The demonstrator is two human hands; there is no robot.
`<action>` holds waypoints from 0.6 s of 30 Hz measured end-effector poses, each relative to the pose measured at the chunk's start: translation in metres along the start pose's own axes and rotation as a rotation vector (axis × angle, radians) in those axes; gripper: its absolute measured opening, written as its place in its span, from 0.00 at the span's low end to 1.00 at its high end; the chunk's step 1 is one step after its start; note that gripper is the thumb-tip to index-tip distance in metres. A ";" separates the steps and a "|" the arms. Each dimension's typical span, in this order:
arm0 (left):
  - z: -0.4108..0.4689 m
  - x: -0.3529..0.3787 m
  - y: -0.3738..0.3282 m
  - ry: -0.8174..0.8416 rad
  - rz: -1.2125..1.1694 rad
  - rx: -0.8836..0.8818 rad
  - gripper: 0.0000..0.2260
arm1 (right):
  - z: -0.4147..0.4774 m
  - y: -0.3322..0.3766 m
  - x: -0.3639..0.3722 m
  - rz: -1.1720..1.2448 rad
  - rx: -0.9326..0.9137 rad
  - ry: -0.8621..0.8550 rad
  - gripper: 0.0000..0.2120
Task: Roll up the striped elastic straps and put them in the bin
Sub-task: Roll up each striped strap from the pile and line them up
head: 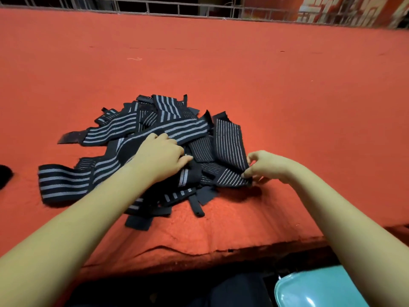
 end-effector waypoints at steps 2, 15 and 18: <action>0.013 -0.006 -0.010 -0.030 0.011 0.001 0.18 | 0.004 0.000 -0.008 -0.012 0.007 -0.081 0.10; 0.146 0.012 -0.031 -0.030 -0.210 -0.034 0.19 | 0.089 0.027 -0.038 -0.078 -0.170 -0.514 0.21; 0.165 0.034 -0.019 0.174 -0.154 -0.043 0.22 | 0.113 0.040 -0.037 -0.104 -0.236 -0.523 0.23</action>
Point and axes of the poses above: each hand's wrist, its own z-axis towards the middle knuckle, its own x-axis out of the palm, y = z × x, the point moved 4 cm from there along z, towards the middle knuckle, and after that the axes turned 2 degrees about x, right-handed, at the moved point
